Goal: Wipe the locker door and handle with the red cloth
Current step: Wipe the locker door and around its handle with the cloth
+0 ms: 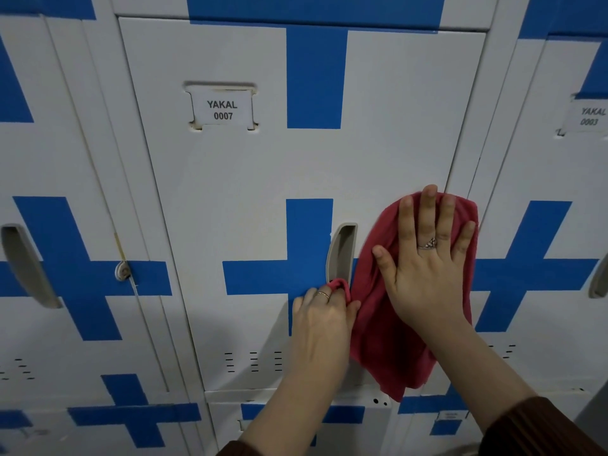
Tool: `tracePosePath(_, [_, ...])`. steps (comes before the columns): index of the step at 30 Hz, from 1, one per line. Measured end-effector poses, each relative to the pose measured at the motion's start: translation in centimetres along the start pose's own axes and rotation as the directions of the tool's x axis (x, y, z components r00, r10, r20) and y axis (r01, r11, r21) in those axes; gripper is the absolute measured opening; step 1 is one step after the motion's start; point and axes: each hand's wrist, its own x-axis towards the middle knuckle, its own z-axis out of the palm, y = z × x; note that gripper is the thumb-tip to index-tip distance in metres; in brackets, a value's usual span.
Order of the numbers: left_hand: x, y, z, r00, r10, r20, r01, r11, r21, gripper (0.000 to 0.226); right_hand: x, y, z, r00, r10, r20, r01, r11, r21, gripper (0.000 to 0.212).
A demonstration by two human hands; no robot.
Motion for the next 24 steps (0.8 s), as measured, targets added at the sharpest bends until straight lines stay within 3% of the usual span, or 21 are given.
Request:
tracePosePath(2, [0.0, -0.2, 0.1, 1.0, 0.012, -0.006, -0.012, 1.0, 0.005, 0.019, 0.0, 0.0, 0.0, 1.0, -0.001, 0.0, 0.001, 1.0, 0.002, 0.064])
tracePosePath(7, [0.1, -0.1, 0.1, 0.999, 0.031, 0.007, -0.032, 0.997, 0.064, 0.034, 0.0, -0.1, 0.1, 1.0, 0.002, -0.003, -0.002, 1.0, 0.005, 0.064])
tracePosePath(14, [-0.3, 0.2, 0.6, 1.0, 0.016, -0.027, -0.013, 0.995, 0.101, 0.033, 0.0, -0.1, 0.1, 1.0, 0.002, 0.003, -0.002, 1.0, 0.003, 0.064])
tracePosePath(17, [-0.7, 0.0, 1.0, 0.997, 0.034, -0.063, -0.028, 0.996, 0.085, 0.019, 0.0, -0.1, 0.1, 1.0, -0.001, -0.004, 0.001, 1.0, 0.003, 0.064])
tracePosePath(19, [-0.8, 0.1, 0.9, 0.999, 0.017, -0.042, -0.013, 0.996, 0.087, 0.032, 0.0, -0.1, 0.1, 1.0, 0.002, -0.003, -0.002, 1.0, 0.005, 0.064])
tracePosePath(22, [-0.7, 0.2, 0.7, 0.999, 0.003, -0.051, 0.001, 0.997, 0.081, 0.018, 0.1, -0.2, 0.1, 1.0, 0.003, -0.004, -0.003, 1.0, 0.004, 0.064])
tracePosePath(24, [-0.7, 0.3, 0.7, 0.999, -0.017, -0.049, 0.021, 0.997, 0.069, 0.027, 0.0, -0.2, 0.0, 1.0, 0.0, -0.003, 0.0, 1.0, 0.003, 0.064])
